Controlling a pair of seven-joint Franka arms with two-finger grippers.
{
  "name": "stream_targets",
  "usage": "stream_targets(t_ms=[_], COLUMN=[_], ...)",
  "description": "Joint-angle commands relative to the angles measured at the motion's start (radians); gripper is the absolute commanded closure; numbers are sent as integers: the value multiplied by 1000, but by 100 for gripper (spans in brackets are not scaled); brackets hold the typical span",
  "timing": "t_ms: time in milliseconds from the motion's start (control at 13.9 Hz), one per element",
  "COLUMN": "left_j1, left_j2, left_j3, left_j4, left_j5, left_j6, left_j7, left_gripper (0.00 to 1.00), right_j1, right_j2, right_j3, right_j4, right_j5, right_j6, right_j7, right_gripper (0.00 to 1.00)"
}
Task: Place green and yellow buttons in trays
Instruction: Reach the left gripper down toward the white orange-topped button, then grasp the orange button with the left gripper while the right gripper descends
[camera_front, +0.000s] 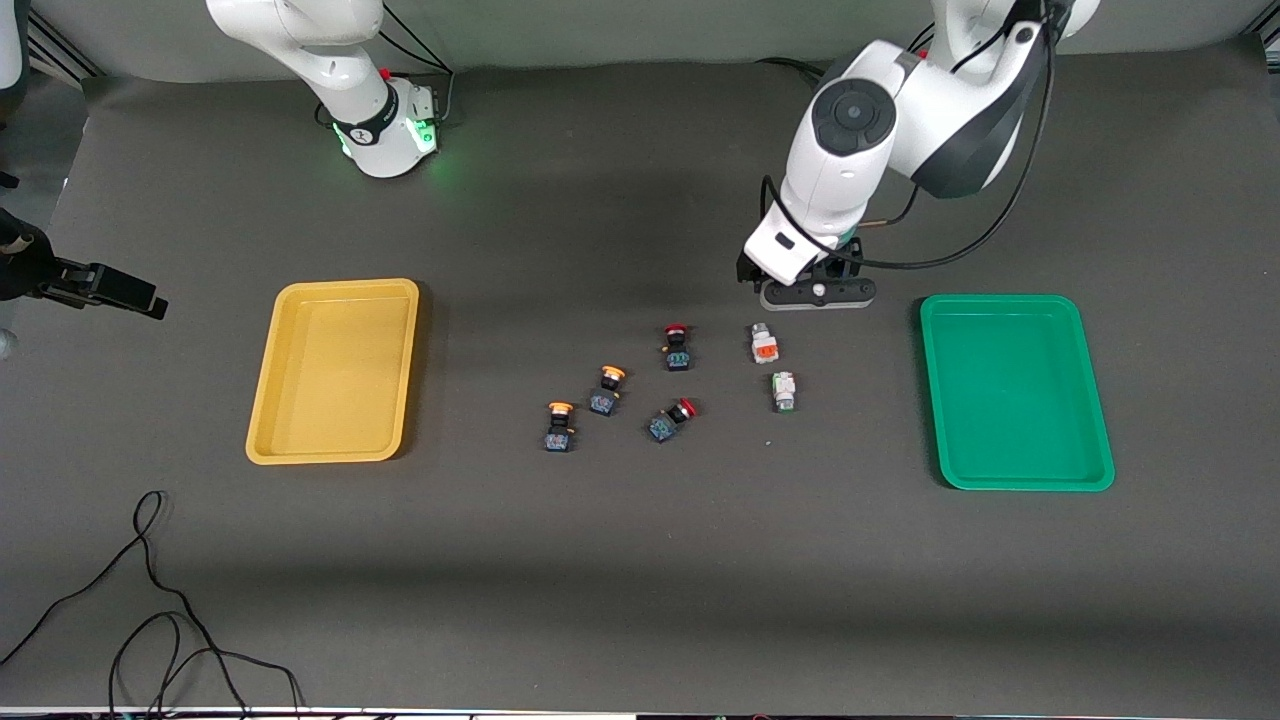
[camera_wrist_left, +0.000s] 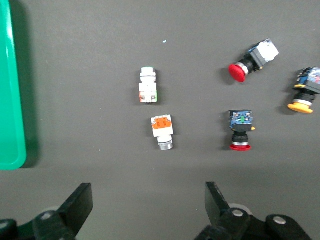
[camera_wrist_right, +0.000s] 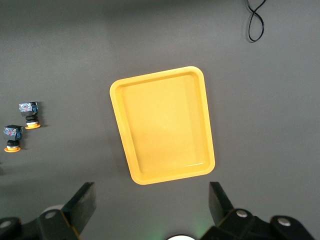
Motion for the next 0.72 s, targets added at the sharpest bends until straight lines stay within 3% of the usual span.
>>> stream_targets(t_ms=[0,216,432,648], left_j1=[-18,-18,-16,-16], left_j2=[42,169,291,331], left_j3=[13,13,13,13], left_j4=[-40,-46,-61,-60], left_j5=[-5,-5,-5,-5], left_j6=[80,186,330,384], left_j7=[-19,-21,-21,-21], left_gripper=[0,0,0,0], right_j1=[3,38,93,191], right_j2=[15,32,67,127], right_j3=[0,14,17,17], right_j4=[18,20,21,28], right_j5=[9,12,104,96], right_j6=[-10,2,76,148], right_j7=[3,14,115,223], right_gripper=[0,0,0,3])
